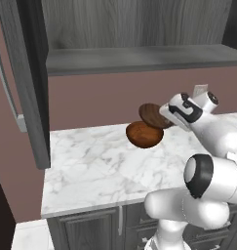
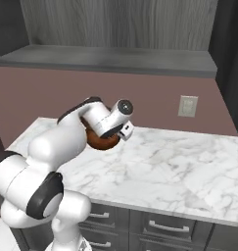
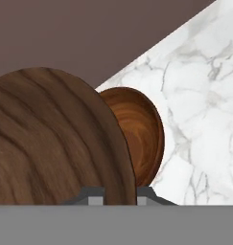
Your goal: Pick up the bowls on the counter and stack them on top of one another in the open cabinet. Place the smaller bowl on top of the larger bowl.
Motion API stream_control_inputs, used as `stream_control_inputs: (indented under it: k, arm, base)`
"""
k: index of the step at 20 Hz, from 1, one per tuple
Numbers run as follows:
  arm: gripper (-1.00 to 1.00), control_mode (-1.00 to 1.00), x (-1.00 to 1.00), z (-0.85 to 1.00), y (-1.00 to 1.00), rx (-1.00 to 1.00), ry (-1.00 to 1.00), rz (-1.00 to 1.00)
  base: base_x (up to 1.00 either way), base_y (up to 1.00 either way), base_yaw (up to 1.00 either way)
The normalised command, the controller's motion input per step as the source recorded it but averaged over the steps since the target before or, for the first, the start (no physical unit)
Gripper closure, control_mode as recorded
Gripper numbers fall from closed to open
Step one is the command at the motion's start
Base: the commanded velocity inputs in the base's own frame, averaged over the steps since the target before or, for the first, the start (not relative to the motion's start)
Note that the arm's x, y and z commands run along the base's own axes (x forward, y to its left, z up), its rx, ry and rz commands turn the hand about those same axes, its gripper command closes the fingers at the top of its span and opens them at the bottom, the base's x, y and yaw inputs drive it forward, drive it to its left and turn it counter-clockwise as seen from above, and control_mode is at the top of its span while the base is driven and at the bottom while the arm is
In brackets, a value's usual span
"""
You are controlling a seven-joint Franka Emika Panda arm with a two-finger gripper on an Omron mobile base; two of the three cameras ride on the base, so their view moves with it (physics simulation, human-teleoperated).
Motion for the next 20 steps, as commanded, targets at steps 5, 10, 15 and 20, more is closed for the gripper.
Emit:
stream_control_inputs:
  k: [5, 10, 15, 20]
  arm:
    - [1.00, -1.00, 0.00, -0.05, 0.06, -0.10, -0.01, 0.00]
    - [1.00, -1.00, 0.10, -0.03, 0.13, -0.10, 0.00, 0.00]
    - [1.00, -1.00, 0.24, -0.09, 0.13, -0.06, 0.00, 0.00]
    - [1.00, -1.00, 0.24, -0.27, 0.04, -0.07, 0.02, 0.00]
  base:
    - [0.00, 0.00, 0.00]
    - [0.00, 0.00, 0.00]
    - [0.00, 0.00, 0.00]
    - [0.00, 0.00, 0.00]
